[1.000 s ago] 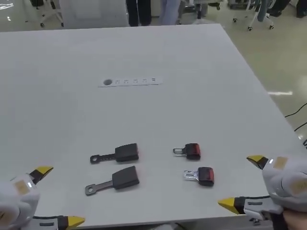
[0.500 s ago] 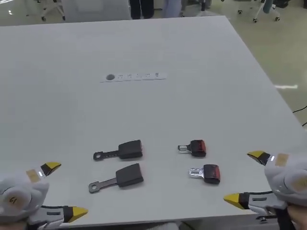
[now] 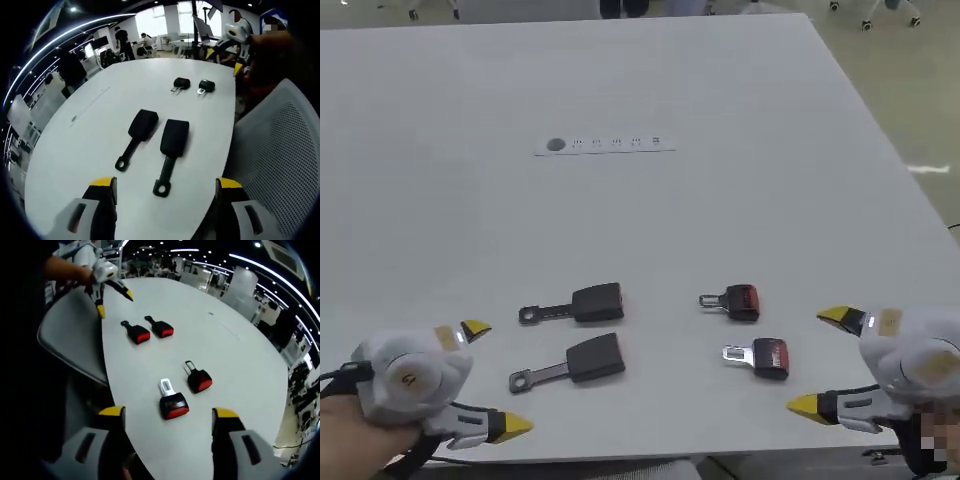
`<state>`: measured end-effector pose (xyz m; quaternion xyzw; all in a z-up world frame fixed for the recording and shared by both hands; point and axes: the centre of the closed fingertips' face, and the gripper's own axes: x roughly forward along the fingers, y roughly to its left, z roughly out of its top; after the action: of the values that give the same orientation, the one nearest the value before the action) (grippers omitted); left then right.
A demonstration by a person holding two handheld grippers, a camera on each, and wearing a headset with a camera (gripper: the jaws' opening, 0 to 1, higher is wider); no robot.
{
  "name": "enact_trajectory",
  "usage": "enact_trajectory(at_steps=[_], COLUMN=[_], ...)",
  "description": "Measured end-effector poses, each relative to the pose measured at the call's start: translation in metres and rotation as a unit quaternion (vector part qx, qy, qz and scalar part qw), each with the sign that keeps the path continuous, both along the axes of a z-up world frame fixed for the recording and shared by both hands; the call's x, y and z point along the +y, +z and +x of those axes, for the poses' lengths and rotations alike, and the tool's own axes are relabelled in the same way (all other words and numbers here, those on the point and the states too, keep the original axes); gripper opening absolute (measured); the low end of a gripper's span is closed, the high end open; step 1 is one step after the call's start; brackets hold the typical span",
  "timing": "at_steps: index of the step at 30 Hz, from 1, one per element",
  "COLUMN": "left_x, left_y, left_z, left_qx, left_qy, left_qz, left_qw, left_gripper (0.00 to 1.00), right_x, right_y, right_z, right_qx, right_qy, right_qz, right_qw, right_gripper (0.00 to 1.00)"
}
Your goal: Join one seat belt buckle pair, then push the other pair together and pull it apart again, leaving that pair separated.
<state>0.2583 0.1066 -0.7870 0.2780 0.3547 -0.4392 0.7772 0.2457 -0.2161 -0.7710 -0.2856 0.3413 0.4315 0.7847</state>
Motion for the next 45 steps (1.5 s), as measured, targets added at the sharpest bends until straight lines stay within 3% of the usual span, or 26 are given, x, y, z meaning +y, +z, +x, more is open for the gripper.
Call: enact_trajectory(at_steps=[4, 14, 18, 24, 27, 32, 36, 40, 41, 42, 45], left_x=[-0.009, -0.026, -0.034, -0.049, -0.058, -0.069, -0.074, -0.078, -0.074, -0.078, -0.075], left_y=[-0.008, -0.026, -0.033, -0.044, -0.052, -0.061, -0.061, -0.065, -0.066, -0.065, -0.064], left_z=[0.003, 0.018, 0.023, 0.030, 0.030, 0.030, 0.033, 0.029, 0.029, 0.032, 0.035], left_qx=[0.009, 0.039, 0.051, 0.064, 0.069, 0.085, 0.087, 0.102, 0.098, 0.084, 0.095], left_qy=[-0.029, -0.050, -0.051, -0.061, -0.085, -0.103, -0.116, -0.139, -0.150, -0.171, -0.168], left_qz=[0.009, 0.026, 0.022, 0.027, 0.038, 0.036, 0.043, 0.050, 0.068, 0.065, 0.074], left_qw=[0.9995, 0.9976, 0.9972, 0.9957, 0.9933, 0.9904, 0.9885, 0.9838, 0.9815, 0.9794, 0.9784], left_gripper=[0.78, 0.75, 0.73, 0.68, 0.62, 0.53, 0.51, 0.53, 0.54, 0.51, 0.41], right_x=[0.002, 0.005, 0.008, 0.009, 0.011, 0.016, 0.017, 0.013, 0.011, 0.010, 0.011], right_y=[-0.009, -0.036, -0.044, -0.059, -0.066, -0.074, -0.078, -0.082, -0.083, -0.083, -0.082], right_z=[0.004, 0.008, 0.011, 0.017, 0.023, 0.028, 0.028, 0.025, 0.024, 0.024, 0.027], right_qx=[0.012, 0.042, 0.039, 0.049, 0.058, 0.076, 0.084, 0.104, 0.107, 0.108, 0.108], right_qy=[0.018, 0.052, 0.080, 0.092, 0.093, 0.104, 0.116, 0.124, 0.127, 0.127, 0.127], right_qz=[0.000, -0.024, -0.032, -0.039, -0.037, -0.033, -0.040, -0.041, -0.043, -0.041, -0.036], right_qw=[0.9998, 0.9975, 0.9956, 0.9938, 0.9933, 0.9912, 0.9889, 0.9860, 0.9852, 0.9851, 0.9853], right_gripper=[0.69, 0.65, 0.61, 0.57, 0.56, 0.51, 0.48, 0.43, 0.41, 0.39, 0.36])
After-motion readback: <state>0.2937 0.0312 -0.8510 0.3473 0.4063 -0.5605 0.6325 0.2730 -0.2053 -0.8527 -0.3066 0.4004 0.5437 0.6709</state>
